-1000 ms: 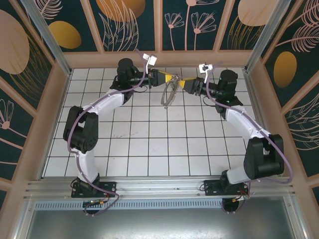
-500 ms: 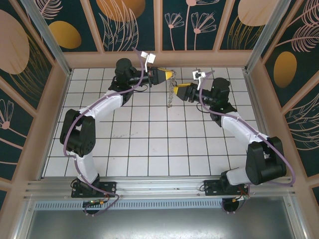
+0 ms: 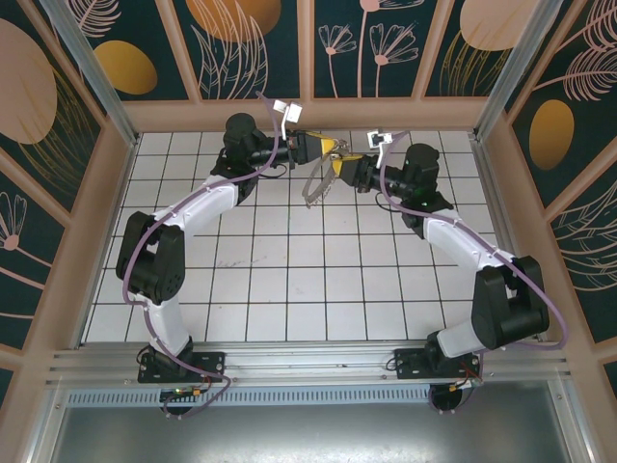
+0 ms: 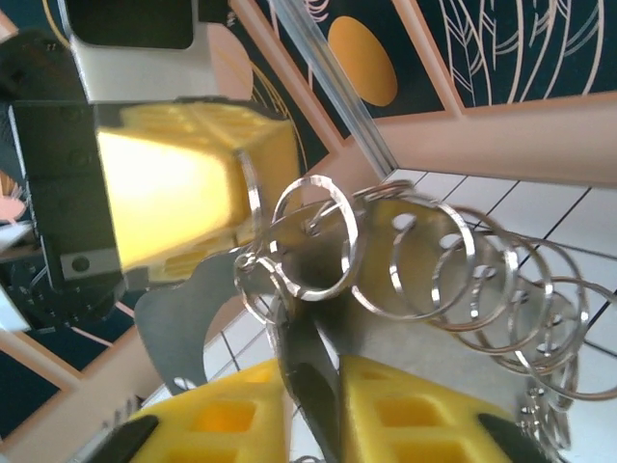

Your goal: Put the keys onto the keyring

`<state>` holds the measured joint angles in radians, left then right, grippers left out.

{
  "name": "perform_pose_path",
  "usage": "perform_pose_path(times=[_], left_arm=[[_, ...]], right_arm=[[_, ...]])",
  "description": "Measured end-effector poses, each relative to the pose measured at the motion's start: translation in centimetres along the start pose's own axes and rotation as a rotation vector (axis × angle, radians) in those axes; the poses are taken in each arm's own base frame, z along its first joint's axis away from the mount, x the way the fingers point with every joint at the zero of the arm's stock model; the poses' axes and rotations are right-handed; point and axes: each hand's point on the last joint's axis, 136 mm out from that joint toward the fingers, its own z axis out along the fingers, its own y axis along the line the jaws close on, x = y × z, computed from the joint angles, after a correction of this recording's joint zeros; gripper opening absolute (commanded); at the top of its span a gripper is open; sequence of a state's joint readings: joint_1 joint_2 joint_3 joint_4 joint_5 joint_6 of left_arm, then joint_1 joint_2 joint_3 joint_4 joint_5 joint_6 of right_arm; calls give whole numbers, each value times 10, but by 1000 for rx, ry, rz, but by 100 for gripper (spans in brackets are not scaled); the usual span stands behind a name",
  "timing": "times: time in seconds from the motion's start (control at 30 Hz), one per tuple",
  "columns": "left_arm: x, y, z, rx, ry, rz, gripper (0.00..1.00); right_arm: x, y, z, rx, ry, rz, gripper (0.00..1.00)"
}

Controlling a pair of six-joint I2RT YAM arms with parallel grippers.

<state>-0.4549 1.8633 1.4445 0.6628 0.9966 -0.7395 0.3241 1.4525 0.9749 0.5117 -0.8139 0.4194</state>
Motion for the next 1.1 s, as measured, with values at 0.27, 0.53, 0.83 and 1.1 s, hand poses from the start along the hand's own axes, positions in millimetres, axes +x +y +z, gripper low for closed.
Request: perform_pose_path(times=[0.27,0.53,0.83,1.1], left_arm=[[-1,3,-1,-20,-28,-21,0],[-1,-1,-4,-10,-82,-61,0],[-4,-2,-5,-7,-165,-111,0],[-9,-8,-3,6,-226,-118,0]], right_arm=[[3,8,5,-17,9,-4,0],[6,16,12,-37,9,-3,0],[3,15,23,-56,2,9,1],[11,13,6,-6,2,55,33]])
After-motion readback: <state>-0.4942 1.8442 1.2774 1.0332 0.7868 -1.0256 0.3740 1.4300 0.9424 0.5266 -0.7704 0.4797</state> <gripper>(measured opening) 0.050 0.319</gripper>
